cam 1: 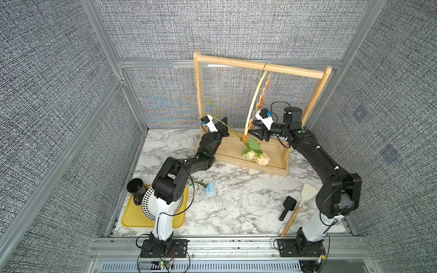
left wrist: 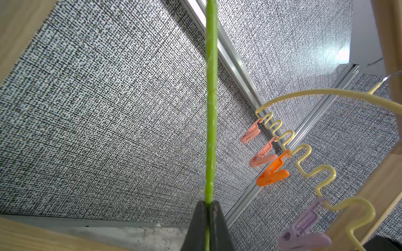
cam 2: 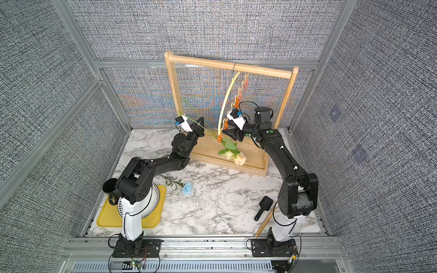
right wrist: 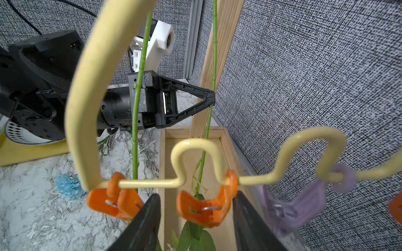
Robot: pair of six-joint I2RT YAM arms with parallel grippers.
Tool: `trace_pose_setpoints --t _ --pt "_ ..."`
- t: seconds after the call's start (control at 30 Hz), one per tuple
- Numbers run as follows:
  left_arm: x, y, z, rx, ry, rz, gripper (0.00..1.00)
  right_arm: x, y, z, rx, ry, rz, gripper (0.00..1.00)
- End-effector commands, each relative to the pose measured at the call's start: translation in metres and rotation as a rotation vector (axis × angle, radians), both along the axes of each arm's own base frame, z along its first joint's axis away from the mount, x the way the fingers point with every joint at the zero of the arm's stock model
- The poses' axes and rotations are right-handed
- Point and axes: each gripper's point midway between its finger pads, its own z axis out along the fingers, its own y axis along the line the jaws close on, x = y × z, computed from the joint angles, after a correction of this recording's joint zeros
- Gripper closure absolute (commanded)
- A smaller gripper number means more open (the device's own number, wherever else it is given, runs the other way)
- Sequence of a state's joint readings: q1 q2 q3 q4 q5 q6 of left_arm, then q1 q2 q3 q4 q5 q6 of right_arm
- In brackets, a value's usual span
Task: Dry the flowers on a clothes hanger
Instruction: Open the clamp at the hanger, then clamp the flower onto the hanger.
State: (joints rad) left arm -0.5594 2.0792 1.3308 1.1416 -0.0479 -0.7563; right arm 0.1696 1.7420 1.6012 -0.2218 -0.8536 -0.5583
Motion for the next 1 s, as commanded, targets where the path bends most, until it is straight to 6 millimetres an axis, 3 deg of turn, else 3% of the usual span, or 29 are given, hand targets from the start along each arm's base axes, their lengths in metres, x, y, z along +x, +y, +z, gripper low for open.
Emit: trace_pose_setpoints --t 0.0,0.1,0.27,0.6,0.8,0.97 --pt "-0.009 -0.011 0.013 -0.040 -0.033 -0.056 0.98 0.001 0.001 0.004 0.002 -0.007 0.011 0.54" --pt "-0.016 -0.020 0.016 -0.030 -0.043 -0.072 0.98 0.005 0.002 0.005 0.007 -0.001 0.008 0.66" --pt "-0.018 -0.027 0.019 -0.031 -0.043 -0.092 0.98 0.008 0.005 0.009 0.028 0.005 0.025 0.75" --pt "-0.021 -0.034 0.019 -0.088 -0.011 -0.117 0.98 0.009 0.012 0.017 0.064 -0.002 0.033 0.75" --pt "-0.030 -0.049 0.025 -0.106 -0.020 -0.157 0.98 0.012 0.015 0.019 0.085 -0.011 0.024 0.74" --pt "-0.033 -0.047 0.024 -0.104 -0.025 -0.147 0.98 0.014 0.015 0.021 0.092 -0.014 0.017 0.74"
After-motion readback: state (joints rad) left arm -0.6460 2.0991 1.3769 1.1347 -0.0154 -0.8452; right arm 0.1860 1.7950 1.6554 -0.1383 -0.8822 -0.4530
